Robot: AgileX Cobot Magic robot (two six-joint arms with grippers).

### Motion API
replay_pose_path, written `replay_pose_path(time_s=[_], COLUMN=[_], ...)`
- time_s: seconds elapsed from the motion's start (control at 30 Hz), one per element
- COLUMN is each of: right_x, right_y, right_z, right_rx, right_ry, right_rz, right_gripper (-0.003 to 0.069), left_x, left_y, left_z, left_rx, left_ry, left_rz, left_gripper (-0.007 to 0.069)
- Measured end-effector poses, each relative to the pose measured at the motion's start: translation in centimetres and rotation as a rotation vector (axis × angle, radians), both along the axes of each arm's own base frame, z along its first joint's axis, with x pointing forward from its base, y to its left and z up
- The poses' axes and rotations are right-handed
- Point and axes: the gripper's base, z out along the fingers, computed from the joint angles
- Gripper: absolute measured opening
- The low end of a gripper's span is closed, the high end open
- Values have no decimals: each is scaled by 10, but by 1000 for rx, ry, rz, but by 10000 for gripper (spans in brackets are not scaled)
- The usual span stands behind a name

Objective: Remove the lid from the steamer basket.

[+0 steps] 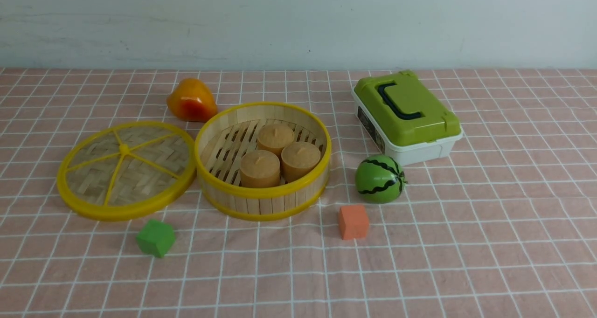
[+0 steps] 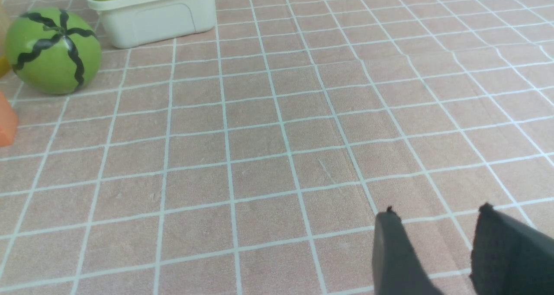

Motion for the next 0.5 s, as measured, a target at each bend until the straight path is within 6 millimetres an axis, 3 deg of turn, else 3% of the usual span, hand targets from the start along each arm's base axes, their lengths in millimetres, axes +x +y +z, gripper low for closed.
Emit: replay_pose_path(time_s=[0.5], right_x=[0], right_y=[0], right_z=[0], right_rx=[0], right_ry=[0], right_rz=[0], right_gripper=[241], left_x=[0], left_y=[0], left_z=[0], left_rx=[1], left_ry=[0], left_rz=[0], left_gripper=[-1])
